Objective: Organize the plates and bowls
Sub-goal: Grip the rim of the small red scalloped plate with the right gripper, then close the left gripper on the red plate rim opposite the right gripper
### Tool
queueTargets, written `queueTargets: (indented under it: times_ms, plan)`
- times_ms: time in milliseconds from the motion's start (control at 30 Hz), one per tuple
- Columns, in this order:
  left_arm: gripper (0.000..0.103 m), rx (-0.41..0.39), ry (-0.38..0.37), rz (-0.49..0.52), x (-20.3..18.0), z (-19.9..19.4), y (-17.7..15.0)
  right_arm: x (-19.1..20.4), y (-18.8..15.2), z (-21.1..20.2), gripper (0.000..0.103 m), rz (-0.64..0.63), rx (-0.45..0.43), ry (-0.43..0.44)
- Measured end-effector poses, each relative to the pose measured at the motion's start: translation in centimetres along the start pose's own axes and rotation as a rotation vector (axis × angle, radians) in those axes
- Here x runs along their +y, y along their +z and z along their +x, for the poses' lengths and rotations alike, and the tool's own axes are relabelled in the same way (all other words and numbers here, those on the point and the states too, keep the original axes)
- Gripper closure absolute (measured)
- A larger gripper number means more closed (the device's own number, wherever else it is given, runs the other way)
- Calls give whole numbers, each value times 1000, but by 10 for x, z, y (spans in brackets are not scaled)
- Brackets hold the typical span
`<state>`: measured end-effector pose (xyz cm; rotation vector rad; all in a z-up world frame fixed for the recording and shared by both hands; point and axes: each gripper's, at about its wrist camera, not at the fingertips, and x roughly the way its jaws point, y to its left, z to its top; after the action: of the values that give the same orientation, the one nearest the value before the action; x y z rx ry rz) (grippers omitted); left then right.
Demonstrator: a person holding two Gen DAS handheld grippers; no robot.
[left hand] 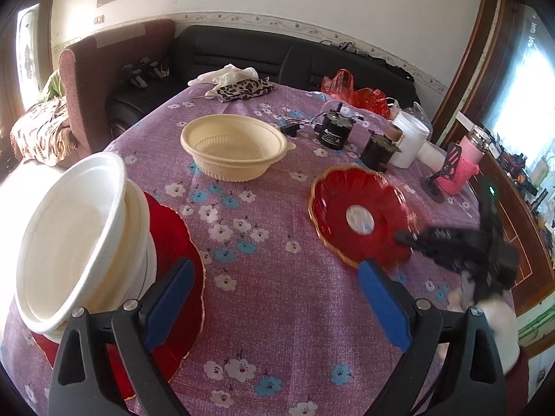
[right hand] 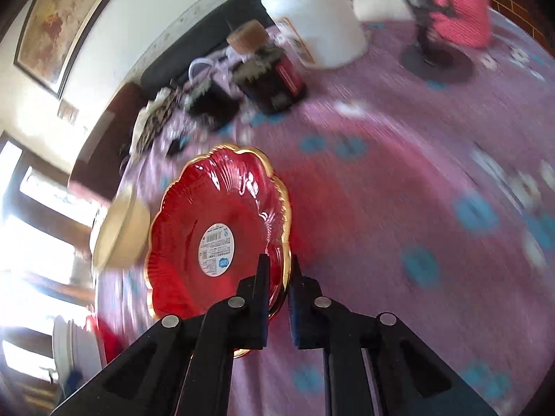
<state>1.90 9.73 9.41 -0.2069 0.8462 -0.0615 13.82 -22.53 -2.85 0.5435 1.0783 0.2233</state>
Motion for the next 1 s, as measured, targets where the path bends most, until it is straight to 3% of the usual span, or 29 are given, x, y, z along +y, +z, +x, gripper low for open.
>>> queueTargets:
  times_ms: [200,333,467,733,1000]
  plan:
    - [8,25,-20,77,-27,4,-10,-36,-66,-50,91,-93,104,36]
    - [8,115,-37,108,-49,37,-23,-59,-87,-69,83,-99,-42,43]
    - [17,156,-27,131,-63,55,-35,-75,-91,-71,82,-45,-110,108]
    - [19,183,-8,128,-77,74,-45,-49,-105,-76,82,-191,-172,-47]
    - [20,189,28,241,-103,80,-63,-46,-107,-76,82,-219,-182,-76]
